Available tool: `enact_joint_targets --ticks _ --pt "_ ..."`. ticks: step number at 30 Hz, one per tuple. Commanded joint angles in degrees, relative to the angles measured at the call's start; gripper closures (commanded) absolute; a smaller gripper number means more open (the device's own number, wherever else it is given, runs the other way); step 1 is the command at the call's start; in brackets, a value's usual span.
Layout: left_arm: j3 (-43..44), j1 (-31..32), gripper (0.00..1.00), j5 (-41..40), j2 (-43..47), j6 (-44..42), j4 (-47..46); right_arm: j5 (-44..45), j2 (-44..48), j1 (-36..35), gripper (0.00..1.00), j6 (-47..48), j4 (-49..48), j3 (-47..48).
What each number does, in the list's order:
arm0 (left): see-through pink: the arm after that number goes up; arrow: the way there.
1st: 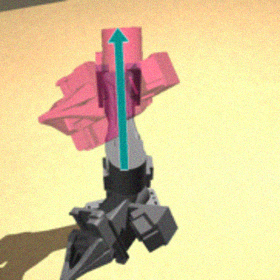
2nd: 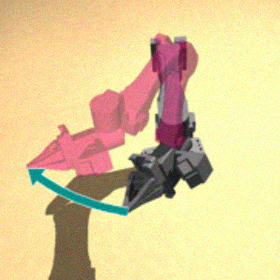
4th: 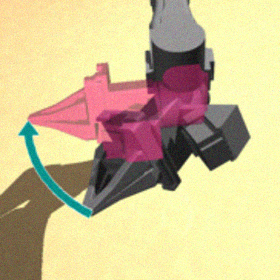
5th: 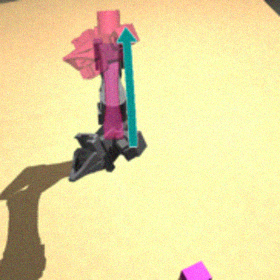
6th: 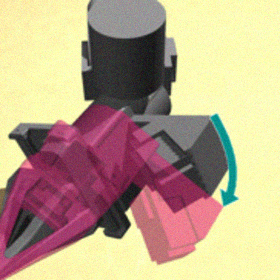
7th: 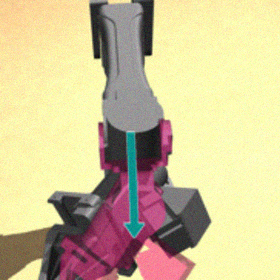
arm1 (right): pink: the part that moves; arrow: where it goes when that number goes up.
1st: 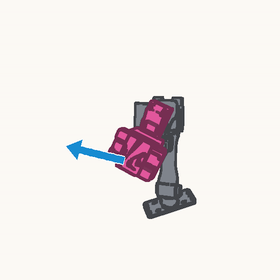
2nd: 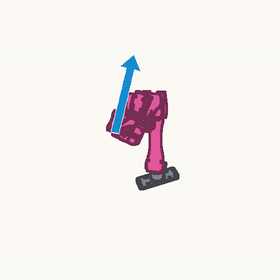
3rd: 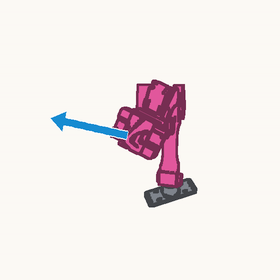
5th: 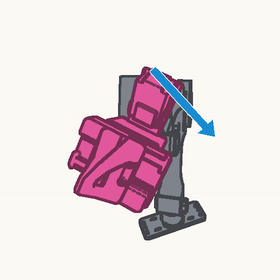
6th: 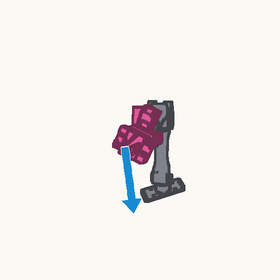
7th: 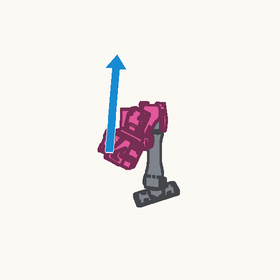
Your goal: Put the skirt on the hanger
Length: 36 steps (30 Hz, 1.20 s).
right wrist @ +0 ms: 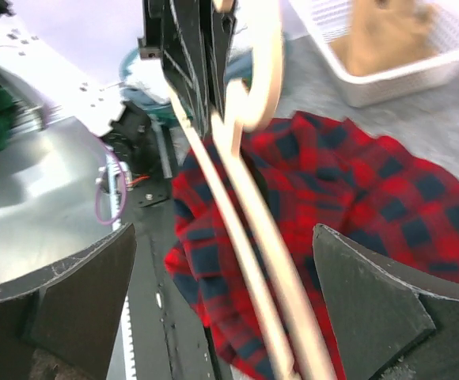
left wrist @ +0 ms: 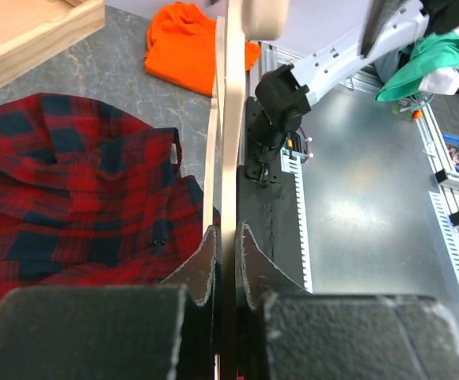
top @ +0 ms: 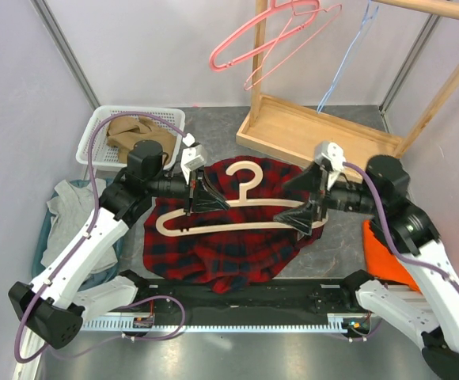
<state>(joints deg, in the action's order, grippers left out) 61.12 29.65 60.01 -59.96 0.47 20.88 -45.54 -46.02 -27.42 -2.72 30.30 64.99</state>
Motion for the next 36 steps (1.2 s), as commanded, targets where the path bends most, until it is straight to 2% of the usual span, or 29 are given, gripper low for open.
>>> enact_joint_targets --ticks 1,4,9,12,15,20,23,24,26,27,29,30,33,34,35,36 --pt "1.6 1.4 0.98 0.5 0.3 0.0 -0.4 -10.4 -8.2 -0.3 0.02 -0.8 -12.3 1.1" --pt "1.5 1.9 0.98 0.4 -0.2 0.1 -0.3 -11.9 -11.1 -0.6 0.02 -2.2 -17.4 0.2" --pt "1.7 2.6 0.98 -0.4 -1.4 0.4 -0.3 -13.0 -14.7 -4.6 0.04 -2.6 -19.5 -0.3" --pt "2.0 2.9 0.98 -1.2 -2.0 0.8 -0.4 -11.1 -16.0 -8.4 0.06 -1.9 -20.0 -1.0" --pt "2.2 3.0 0.98 -1.9 -2.3 1.5 -0.8 -9.7 -17.4 -10.1 0.13 -1.9 -20.0 -1.6" --pt "2.2 3.1 0.98 -1.4 -2.4 1.8 -1.5 -6.1 -18.2 -11.6 0.16 -2.4 -20.6 -2.9" --pt "2.0 3.2 0.98 -1.6 -2.6 1.9 -1.5 -6.2 -19.2 -12.0 0.27 -2.8 -20.6 -2.9" --pt "1.9 3.2 0.98 -1.6 -2.5 2.1 -1.5 -6.1 -19.5 -12.1 0.38 -2.9 -20.6 -2.9" --pt "1.7 3.3 0.98 -1.9 -2.4 2.3 -1.5 -6.0 -19.7 -12.3 0.51 -3.1 -20.6 -2.9" --pt "1.7 3.2 0.98 -2.1 -2.4 2.3 -1.5 -4.9 -19.8 -12.3 0.65 -3.3 -20.5 -2.9" --pt "1.5 3.2 0.98 -3.0 -2.3 2.5 -1.5 -3.9 -19.6 -12.3 0.81 -3.2 -20.0 -3.1" --pt "1.6 3.2 0.98 -3.5 -2.3 2.8 -1.3 -1.9 -19.4 -12.3 0.97 -3.3 -19.5 -3.2" --pt "2.2 3.2 0.98 -7.3 -1.9 3.7 -0.6 1.2 -18.6 -12.4 1.0 -3.4 -18.3 -3.2" --pt "2.7 3.2 0.9 -10.0 -2.0 4.3 -0.1 3.2 -18.2 -12.4 1.0 -3.3 -17.3 -3.3" --pt "4.0 3.2 0.64 -11.2 -2.0 4.4 0.8 4.0 -18.0 -12.4 1.0 -3.3 -16.7 -3.4" --pt "4.6 3.2 0.51 -12.4 -1.7 4.5 1.6 4.6 -17.4 -12.4 1.0 -3.0 -15.5 -3.4"
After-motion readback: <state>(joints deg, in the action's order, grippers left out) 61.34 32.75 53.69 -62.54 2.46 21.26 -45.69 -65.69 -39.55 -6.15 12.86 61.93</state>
